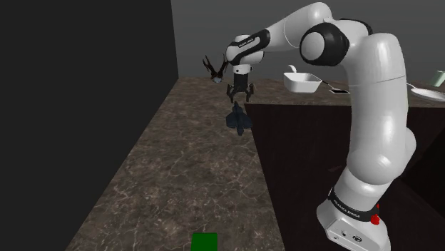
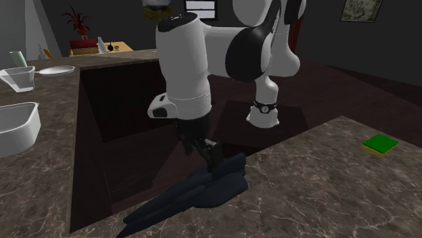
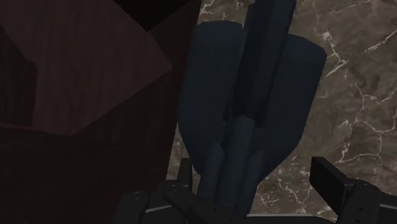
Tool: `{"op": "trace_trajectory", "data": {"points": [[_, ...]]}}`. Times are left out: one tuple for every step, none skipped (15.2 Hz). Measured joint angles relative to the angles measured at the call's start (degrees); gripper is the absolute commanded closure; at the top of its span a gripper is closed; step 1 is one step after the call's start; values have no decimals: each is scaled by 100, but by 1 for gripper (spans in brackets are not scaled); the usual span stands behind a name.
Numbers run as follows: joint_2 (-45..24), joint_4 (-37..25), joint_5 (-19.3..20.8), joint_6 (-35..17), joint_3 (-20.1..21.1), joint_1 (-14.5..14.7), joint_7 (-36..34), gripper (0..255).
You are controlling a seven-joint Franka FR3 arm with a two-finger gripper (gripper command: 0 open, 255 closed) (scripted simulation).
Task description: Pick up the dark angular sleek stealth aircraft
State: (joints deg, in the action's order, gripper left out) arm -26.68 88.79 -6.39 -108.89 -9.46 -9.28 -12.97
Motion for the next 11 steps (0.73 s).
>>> {"op": "trace_trajectory", "data": {"points": [[-238, -292, -56, 70, -15, -68, -22, 0], [-520, -678, -115, 184, -20, -127, -79, 0], [-798, -980, -174, 215, -23, -191, -122, 0], [-1089, -1365, -229, 324, -27, -266, -171, 0], [-1419, -1816, -286, 450, -27, -353, -220, 0], [-1737, -2299, -333, 626, -24, -425, -302, 0], [-1959, -2636, -367, 746, -21, -479, -364, 0], [-2061, -2758, -386, 771, -23, -519, -373, 0], [-2107, -2758, -397, 727, -23, -534, -374, 0], [-2171, -2781, -406, 685, -19, -540, -378, 0], [-2230, -2804, -413, 649, -15, -549, -375, 0]]}}
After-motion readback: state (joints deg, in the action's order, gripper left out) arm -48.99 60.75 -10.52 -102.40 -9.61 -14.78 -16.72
